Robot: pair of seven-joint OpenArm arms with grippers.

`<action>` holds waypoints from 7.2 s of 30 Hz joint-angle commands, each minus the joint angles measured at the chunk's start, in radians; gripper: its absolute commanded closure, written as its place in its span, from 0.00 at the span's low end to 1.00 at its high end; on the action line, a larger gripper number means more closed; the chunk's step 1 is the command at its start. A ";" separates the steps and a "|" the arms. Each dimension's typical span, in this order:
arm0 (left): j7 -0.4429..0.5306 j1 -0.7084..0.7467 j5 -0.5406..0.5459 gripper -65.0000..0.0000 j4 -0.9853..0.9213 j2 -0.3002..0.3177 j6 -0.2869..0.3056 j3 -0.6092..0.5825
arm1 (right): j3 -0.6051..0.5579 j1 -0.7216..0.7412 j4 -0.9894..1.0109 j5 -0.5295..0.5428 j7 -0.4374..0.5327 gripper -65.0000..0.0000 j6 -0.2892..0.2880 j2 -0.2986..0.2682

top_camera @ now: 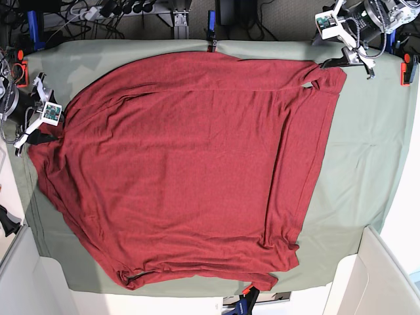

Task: Fold the T-shirt properly
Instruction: 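Move both grippers to the shirt's shoulder corners and pinch them, then lift the shirt corners with both grippers and drag them toward the hem, then pull the held corners back toward the collar with both grippers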

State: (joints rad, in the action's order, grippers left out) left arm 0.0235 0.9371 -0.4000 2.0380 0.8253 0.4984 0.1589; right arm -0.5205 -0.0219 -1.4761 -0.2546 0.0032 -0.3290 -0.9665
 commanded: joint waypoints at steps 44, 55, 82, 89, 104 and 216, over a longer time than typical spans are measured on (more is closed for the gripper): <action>-0.062 -0.262 -0.042 1.00 -0.166 0.106 0.123 -0.106 | 0.074 0.002 -0.011 0.076 -0.240 1.00 0.003 -0.056; 0.071 -0.242 0.062 1.00 -0.135 0.134 0.149 0.072 | 0.215 0.005 -0.030 0.214 -0.240 1.00 -0.095 -0.058; 0.087 -0.356 0.182 1.00 -0.258 0.134 0.090 0.048 | 0.215 0.061 0.005 0.193 -0.240 1.00 -0.116 0.068; 0.082 -0.483 0.177 0.86 -0.350 0.134 0.020 -0.106 | 0.215 0.117 0.029 0.192 -0.248 1.00 -0.113 0.069; 0.054 -0.638 0.212 0.44 -0.443 0.134 0.079 -0.275 | 0.215 0.132 0.070 0.242 -0.238 0.42 -0.155 0.079; 0.175 -1.177 0.179 1.00 -0.831 0.011 0.091 -0.451 | 0.296 0.282 0.240 0.330 -0.292 1.00 -0.177 0.149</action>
State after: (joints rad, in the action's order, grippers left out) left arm 0.1894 -0.1997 -0.2268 1.1923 0.7994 0.6140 -0.3115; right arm -0.2394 0.2417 -1.2282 0.0811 -0.2913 -0.5247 -0.7948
